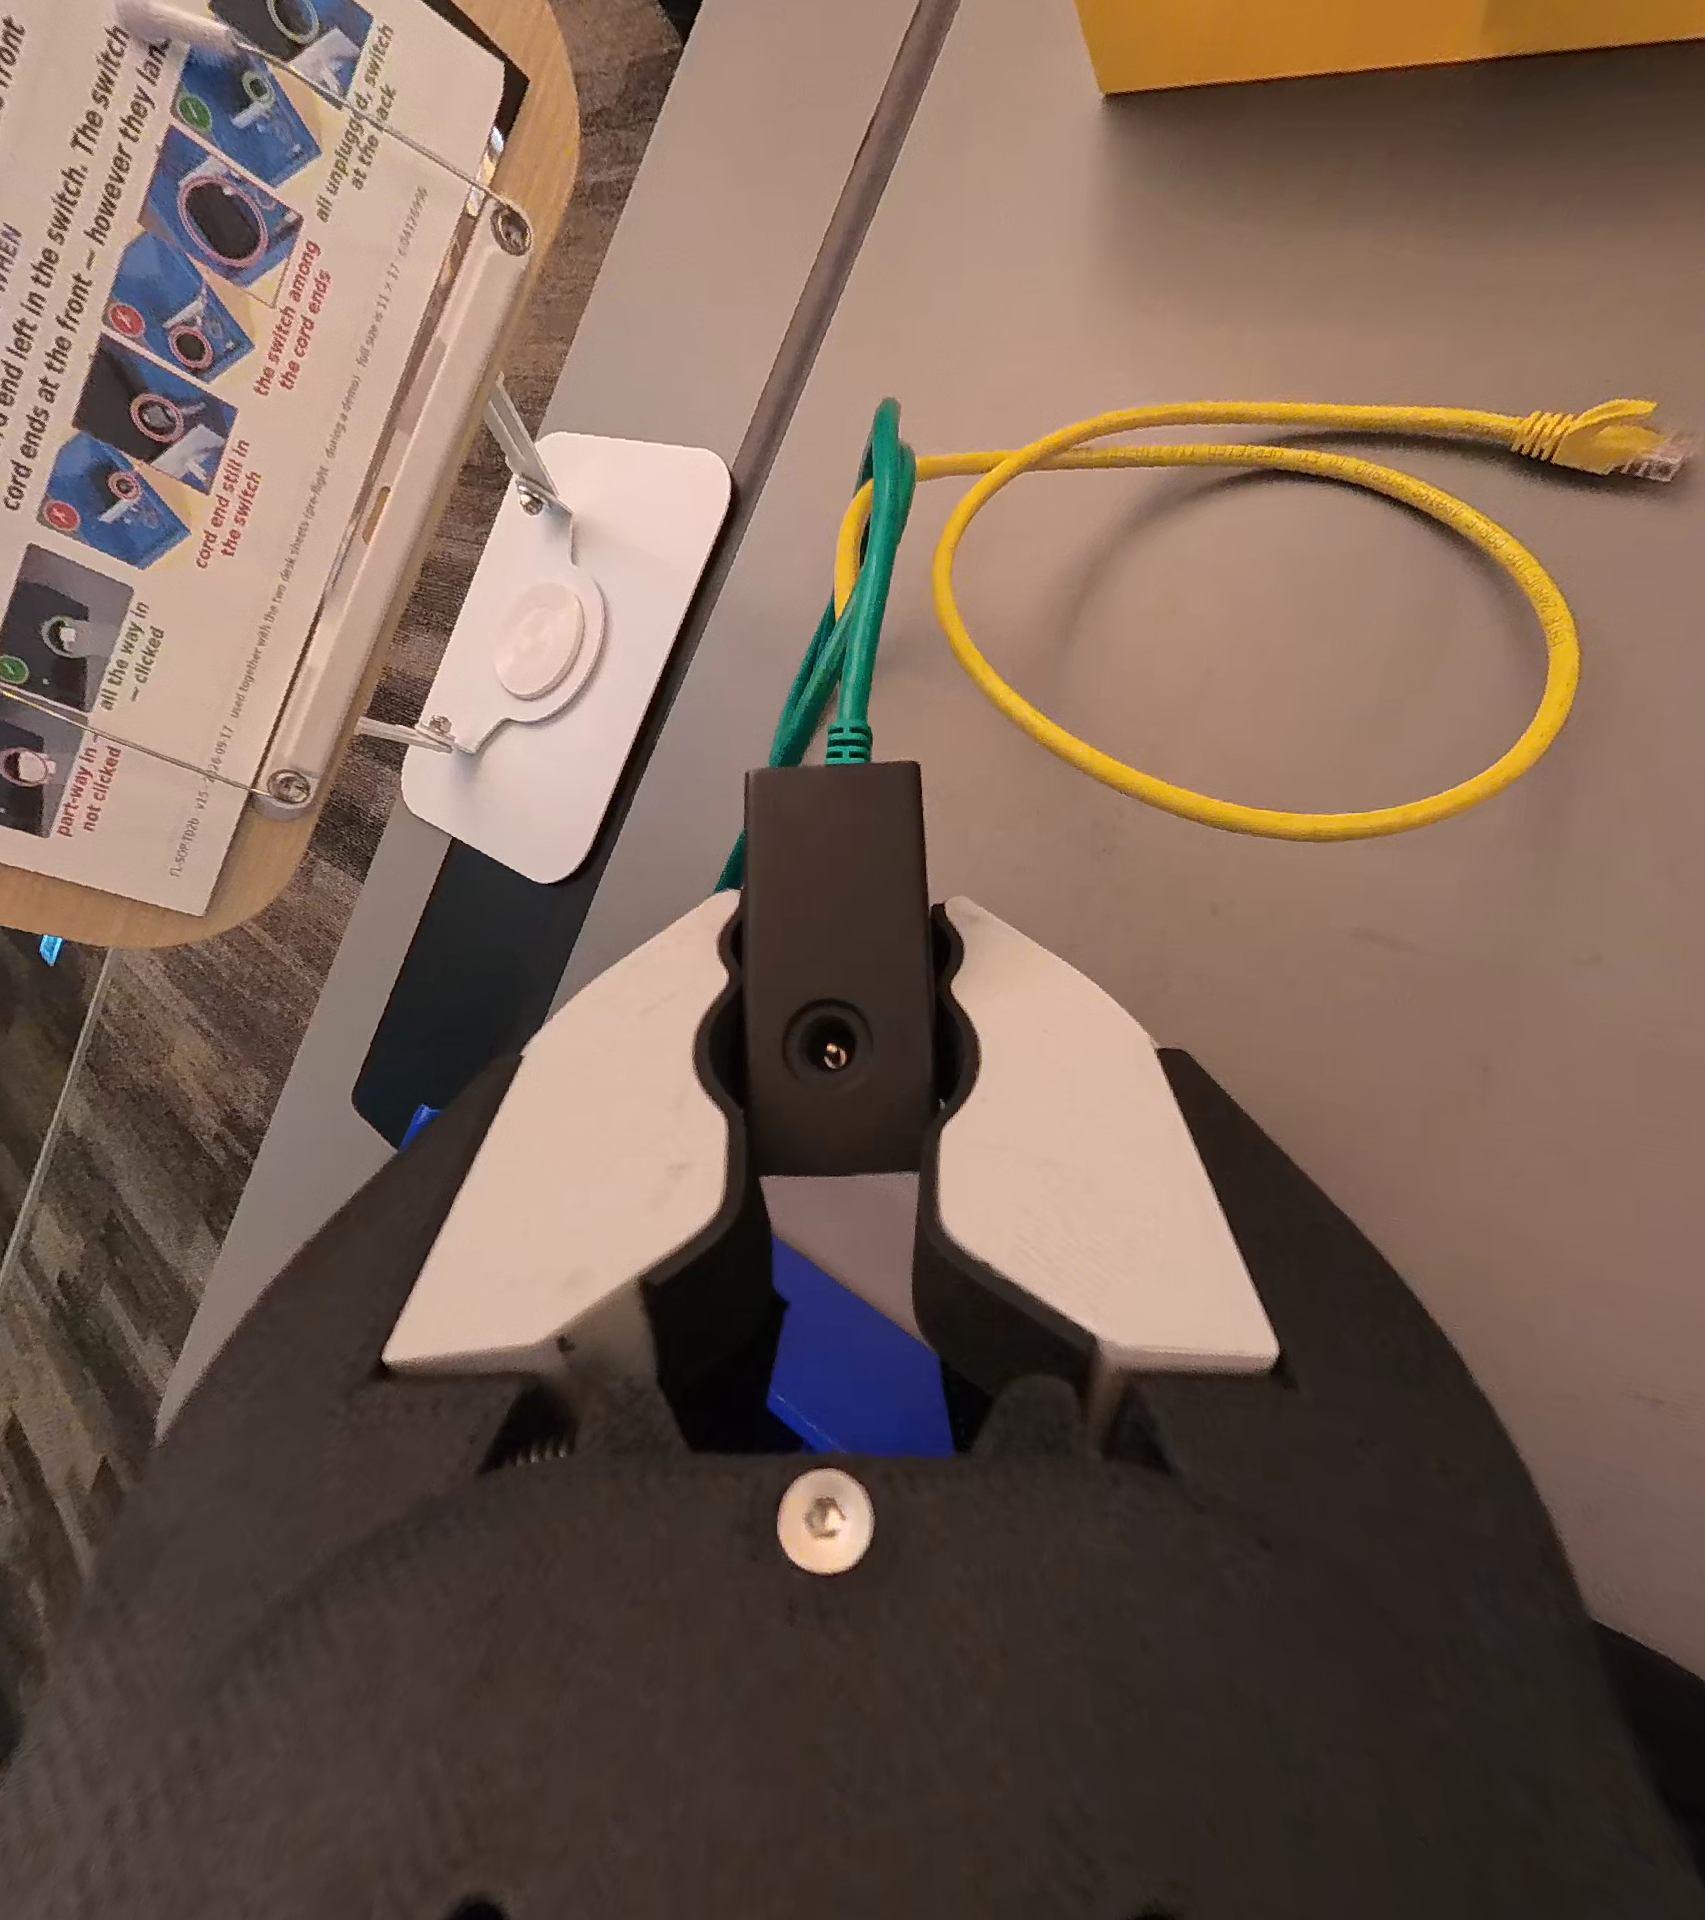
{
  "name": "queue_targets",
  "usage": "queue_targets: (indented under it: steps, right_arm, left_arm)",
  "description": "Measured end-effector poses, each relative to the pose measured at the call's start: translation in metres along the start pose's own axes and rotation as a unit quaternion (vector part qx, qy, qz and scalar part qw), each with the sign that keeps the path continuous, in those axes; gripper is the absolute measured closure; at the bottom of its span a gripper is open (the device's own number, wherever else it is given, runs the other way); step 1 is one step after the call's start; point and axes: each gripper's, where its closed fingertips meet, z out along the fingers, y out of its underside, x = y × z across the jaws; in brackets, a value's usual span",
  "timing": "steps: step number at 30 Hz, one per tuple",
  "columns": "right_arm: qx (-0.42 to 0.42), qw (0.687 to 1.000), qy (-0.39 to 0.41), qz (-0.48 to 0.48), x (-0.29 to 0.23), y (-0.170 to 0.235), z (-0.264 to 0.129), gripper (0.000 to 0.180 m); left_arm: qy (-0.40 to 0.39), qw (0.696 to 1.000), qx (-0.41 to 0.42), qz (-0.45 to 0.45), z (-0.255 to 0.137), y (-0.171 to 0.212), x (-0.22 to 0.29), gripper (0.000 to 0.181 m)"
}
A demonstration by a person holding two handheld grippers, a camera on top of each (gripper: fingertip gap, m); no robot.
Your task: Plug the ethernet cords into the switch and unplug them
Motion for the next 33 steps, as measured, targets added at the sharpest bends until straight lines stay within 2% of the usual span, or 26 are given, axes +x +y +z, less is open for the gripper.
queue_targets:
  steps: [3, 6, 9, 11, 14, 16, 17, 19, 22, 25, 27, 28, 29, 31, 33]
  right_arm:
    - [-0.045, 0.998, 0.039, -0.024, 0.008, 0.009, 0.023, 0.168]
    - [-0.024, 0.998, 0.047, -0.027, 0.006, -0.003, 0.029, 0.155]
    - [0.022, 0.999, 0.043, -0.004, 0.005, -0.019, 0.006, 0.148]
    - [0.056, 0.995, 0.081, 0.015, 0.015, -0.027, -0.023, 0.145]
    - [0.16, 0.968, 0.191, 0.002, 0.023, -0.065, -0.077, 0.143]
    - [0.269, 0.94, 0.2, -0.056, -0.009, -0.116, -0.098, 0.143]
    - [0.309, 0.928, 0.19, -0.088, -0.03, -0.139, -0.1, 0.136]
    - [0.338, 0.908, 0.188, -0.16, -0.067, -0.176, -0.085, 0.129]
    - [0.329, 0.884, 0.203, -0.263, -0.104, -0.221, -0.045, 0.126]
    - [0.341, 0.856, 0.249, -0.299, -0.098, -0.263, -0.018, 0.125]
    - [0.334, 0.865, 0.239, -0.289, -0.084, -0.281, -0.001, 0.12]
    - [0.322, 0.872, 0.233, -0.285, -0.076, -0.287, 0.006, 0.122]
    - [0.302, 0.882, 0.217, -0.29, -0.073, -0.288, 0.013, 0.166]
    - [0.289, 0.894, 0.188, -0.287, -0.074, -0.289, 0.014, 0.169]
    - [0.272, 0.884, 0.254, -0.282, -0.063, -0.29, 0.0, 0.173]
  left_arm:
    - [-0.001, 1.0, 0.005, 0.002, -0.003, -0.002, 0.0, 0.151]
    - [-0.001, 1.0, 0.015, 0.003, -0.006, -0.005, 0.0, 0.151]
    - [-0.01, 0.999, 0.036, 0.019, -0.013, -0.011, -0.001, 0.151]
    - [-0.018, 0.997, 0.059, 0.038, -0.019, -0.019, -0.001, 0.151]
    - [-0.047, 0.991, 0.084, 0.093, -0.028, -0.03, 0.001, 0.151]
    - [-0.068, 0.987, 0.087, 0.119, -0.031, -0.036, 0.002, 0.151]
    - [-0.07, 0.985, 0.093, 0.13, -0.033, -0.04, 0.006, 0.151]
    - [-0.064, 0.981, 0.107, 0.146, -0.037, -0.047, 0.015, 0.152]
    - [-0.064, 0.974, 0.125, 0.176, -0.049, -0.057, 0.027, 0.152]
    - [-0.054, 0.967, 0.155, 0.194, -0.066, -0.068, 0.041, 0.152]
    - [-0.043, 0.961, 0.181, 0.203, -0.078, -0.075, 0.049, 0.152]
    - [-0.032, 0.959, 0.193, 0.206, -0.084, -0.077, 0.054, 0.152]
    - [-0.021, 0.958, 0.203, 0.203, -0.088, -0.079, 0.058, 0.152]
    - [-0.026, 0.963, 0.2, 0.18, -0.088, -0.077, 0.05, 0.152]
    - [-0.06, 0.969, 0.188, 0.145, -0.082, -0.072, 0.031, 0.151]
